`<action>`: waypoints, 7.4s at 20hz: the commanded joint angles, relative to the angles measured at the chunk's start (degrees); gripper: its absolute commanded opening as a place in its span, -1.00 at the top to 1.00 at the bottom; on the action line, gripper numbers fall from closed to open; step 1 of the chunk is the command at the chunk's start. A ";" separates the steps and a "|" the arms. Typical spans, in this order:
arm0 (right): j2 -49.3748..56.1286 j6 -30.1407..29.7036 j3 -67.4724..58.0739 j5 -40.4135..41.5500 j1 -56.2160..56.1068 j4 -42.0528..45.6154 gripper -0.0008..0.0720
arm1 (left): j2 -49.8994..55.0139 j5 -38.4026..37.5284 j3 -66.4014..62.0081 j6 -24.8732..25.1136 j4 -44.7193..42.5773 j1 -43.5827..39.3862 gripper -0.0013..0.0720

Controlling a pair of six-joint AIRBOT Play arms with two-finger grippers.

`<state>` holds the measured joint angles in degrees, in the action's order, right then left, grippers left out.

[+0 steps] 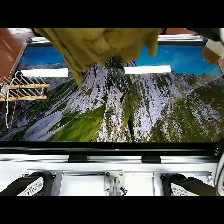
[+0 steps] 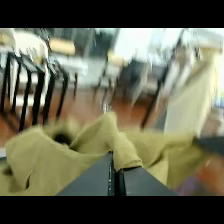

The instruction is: Fold the shirts.

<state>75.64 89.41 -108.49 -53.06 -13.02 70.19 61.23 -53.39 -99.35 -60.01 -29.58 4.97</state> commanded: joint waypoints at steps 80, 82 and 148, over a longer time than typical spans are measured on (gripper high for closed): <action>30.23 29.14 24.17 16.98 -21.92 -21.77 -0.60 | 10.82 -17.53 35.60 -6.56 -34.86 -11.43 0.84; 31.54 30.03 24.17 15.91 -21.92 -24.50 -0.49 | 9.11 -16.76 35.60 -6.01 -34.84 -11.43 0.84; 20.44 5.66 24.28 -2.97 -32.61 -6.93 -0.70 | 2.67 -17.57 35.21 -9.70 -38.14 -3.82 0.84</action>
<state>94.78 94.89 -84.20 -58.61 -41.76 61.84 63.92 -70.96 -64.16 -69.73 -67.70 1.10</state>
